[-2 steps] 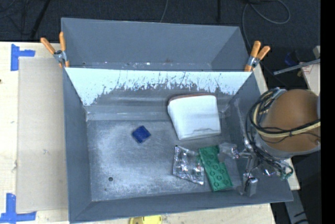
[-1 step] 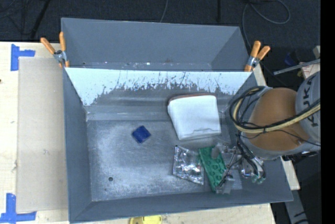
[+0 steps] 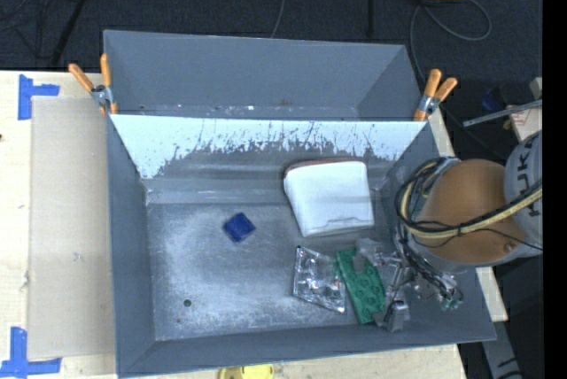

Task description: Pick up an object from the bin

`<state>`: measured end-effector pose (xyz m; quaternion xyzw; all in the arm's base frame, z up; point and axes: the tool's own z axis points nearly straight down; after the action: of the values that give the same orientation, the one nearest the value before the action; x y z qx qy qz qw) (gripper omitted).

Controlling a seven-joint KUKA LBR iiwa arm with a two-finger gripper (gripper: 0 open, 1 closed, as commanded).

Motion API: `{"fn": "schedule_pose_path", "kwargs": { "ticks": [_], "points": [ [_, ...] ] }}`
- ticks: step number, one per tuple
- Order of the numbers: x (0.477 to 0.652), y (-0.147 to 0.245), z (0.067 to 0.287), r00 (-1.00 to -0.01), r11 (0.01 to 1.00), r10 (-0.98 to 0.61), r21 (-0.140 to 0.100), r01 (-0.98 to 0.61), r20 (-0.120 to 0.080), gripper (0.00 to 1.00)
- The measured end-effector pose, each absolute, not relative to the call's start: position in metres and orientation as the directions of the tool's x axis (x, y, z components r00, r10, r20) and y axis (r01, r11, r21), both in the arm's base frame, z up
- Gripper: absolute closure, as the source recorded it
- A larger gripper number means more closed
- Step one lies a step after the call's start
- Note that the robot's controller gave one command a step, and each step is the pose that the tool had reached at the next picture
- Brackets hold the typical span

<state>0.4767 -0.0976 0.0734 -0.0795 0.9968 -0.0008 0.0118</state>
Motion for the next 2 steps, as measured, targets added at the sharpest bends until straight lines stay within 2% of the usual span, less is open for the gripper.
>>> {"fn": "schedule_pose_path", "kwargs": {
  "ticks": [1, 2],
  "points": [
    [0.4785, -0.0810, 0.0737, -0.932, 0.933, -0.361, -0.009, -0.361, -0.023, 0.00],
    [0.4754, -0.0812, 0.0736, -0.932, 0.932, -0.362, -0.006, -0.362, -0.013, 1.00]
  ]
}}
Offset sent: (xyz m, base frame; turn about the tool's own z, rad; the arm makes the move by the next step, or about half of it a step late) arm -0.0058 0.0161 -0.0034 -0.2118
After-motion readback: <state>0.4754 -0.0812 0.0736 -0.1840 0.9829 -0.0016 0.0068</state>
